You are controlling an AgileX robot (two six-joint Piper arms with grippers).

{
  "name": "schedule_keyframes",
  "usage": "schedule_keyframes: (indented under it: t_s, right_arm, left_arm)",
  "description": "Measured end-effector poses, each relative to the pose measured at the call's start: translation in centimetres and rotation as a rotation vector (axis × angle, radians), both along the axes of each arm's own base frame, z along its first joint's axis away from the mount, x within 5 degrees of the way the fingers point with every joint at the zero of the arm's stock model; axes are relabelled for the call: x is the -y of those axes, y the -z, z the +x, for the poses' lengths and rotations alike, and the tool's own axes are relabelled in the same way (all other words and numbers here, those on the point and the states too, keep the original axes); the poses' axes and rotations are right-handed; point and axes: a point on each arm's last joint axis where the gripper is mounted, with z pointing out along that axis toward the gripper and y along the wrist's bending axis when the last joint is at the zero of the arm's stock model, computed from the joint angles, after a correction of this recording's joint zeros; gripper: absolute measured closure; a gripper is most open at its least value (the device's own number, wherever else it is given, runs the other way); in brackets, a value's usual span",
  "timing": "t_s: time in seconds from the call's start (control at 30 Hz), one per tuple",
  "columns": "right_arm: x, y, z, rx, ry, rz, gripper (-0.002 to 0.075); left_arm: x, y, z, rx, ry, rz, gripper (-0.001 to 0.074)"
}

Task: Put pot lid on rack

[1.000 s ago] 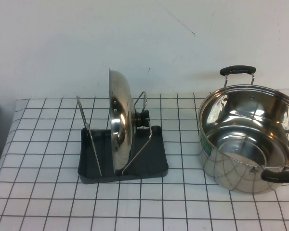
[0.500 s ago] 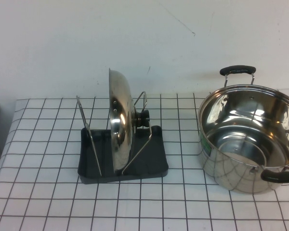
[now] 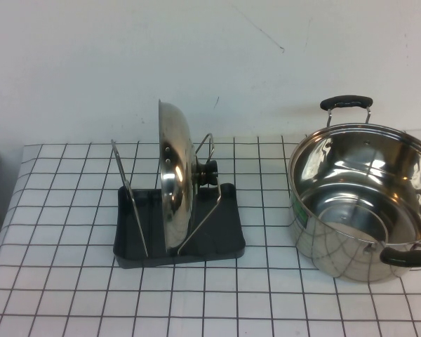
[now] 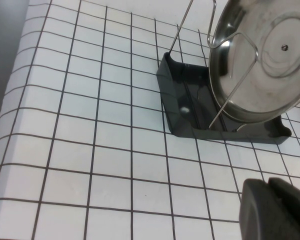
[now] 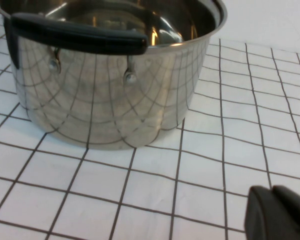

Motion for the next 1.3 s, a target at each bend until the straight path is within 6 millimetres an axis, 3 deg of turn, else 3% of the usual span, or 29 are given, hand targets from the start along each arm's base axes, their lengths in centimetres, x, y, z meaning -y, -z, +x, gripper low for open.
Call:
schedule_keyframes:
  t_s: [0.53, 0.8, 1.1, 1.2, 1.3]
  right_arm:
    - [0.0, 0.0, 0.0, -0.001, 0.0, 0.0, 0.0727]
    - [0.0, 0.0, 0.0, -0.002, 0.0, 0.0, 0.0728]
    - [0.0, 0.0, 0.0, -0.002, 0.001, 0.002, 0.0727]
    - [0.0, 0.0, 0.0, -0.002, 0.001, 0.003, 0.0728]
    - [0.0, 0.0, 0.0, -0.003, 0.002, 0.004, 0.0727]
  left_arm:
    - [0.0, 0.0, 0.0, 0.001, 0.001, 0.002, 0.0736]
    - [0.6, 0.1, -0.2, -0.034, 0.034, -0.077, 0.0736]
    - [0.7, 2.5, 0.7, -0.02, -0.07, -0.107, 0.0736]
    - [0.5, 3.3, 1.0, 0.118, -0.076, -0.004, 0.0736]
    - [0.5, 4.5, 1.2, 0.301, -0.033, 0.229, 0.0736]
